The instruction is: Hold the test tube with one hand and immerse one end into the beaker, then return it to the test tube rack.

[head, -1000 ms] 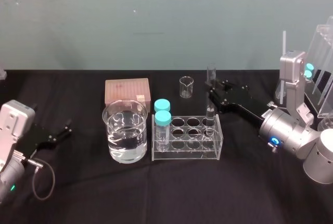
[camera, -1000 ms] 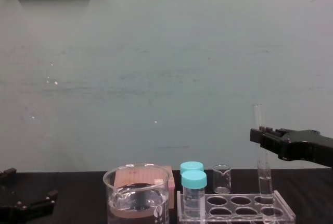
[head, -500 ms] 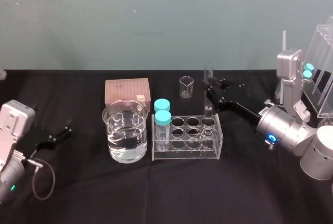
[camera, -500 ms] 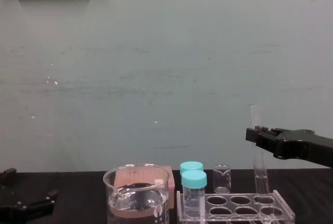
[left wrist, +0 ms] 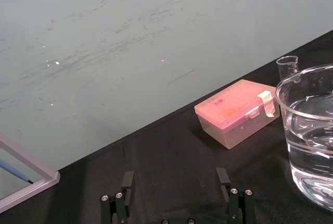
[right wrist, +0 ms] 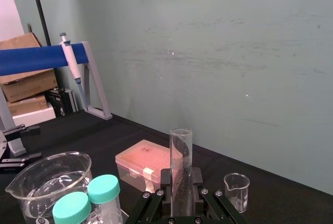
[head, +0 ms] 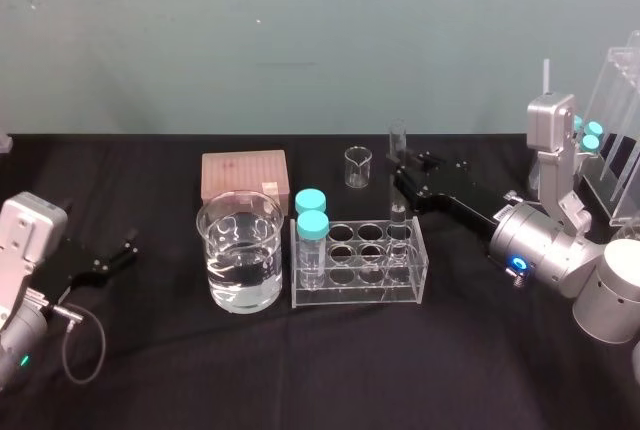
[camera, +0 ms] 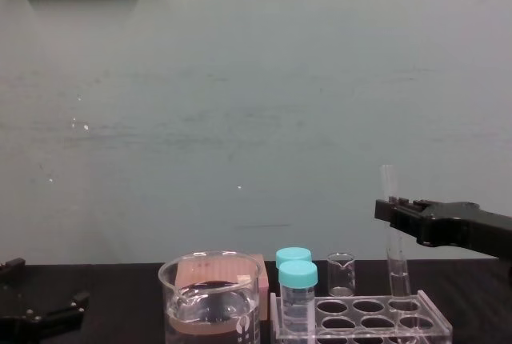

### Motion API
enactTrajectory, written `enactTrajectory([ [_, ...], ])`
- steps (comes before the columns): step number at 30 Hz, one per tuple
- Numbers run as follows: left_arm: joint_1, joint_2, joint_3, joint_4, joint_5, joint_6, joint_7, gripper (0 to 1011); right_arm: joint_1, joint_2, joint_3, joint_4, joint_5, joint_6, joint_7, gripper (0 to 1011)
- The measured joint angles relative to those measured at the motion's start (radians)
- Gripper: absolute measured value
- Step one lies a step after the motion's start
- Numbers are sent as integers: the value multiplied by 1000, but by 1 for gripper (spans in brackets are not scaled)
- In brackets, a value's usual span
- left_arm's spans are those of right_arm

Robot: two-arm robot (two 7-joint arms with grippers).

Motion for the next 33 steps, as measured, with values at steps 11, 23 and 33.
enactTrajectory([
  [11,0,0,0,0,0,0,0,1000,-5,-2,-3,-3,2,9,-1,224],
  [23,0,0,0,0,0,0,0,1000,-14,5,-3,-18,-10,10,-18,224],
  [33,0,0,0,0,0,0,0,1000,-14,6,-3,-20,-12,9,-19,224],
])
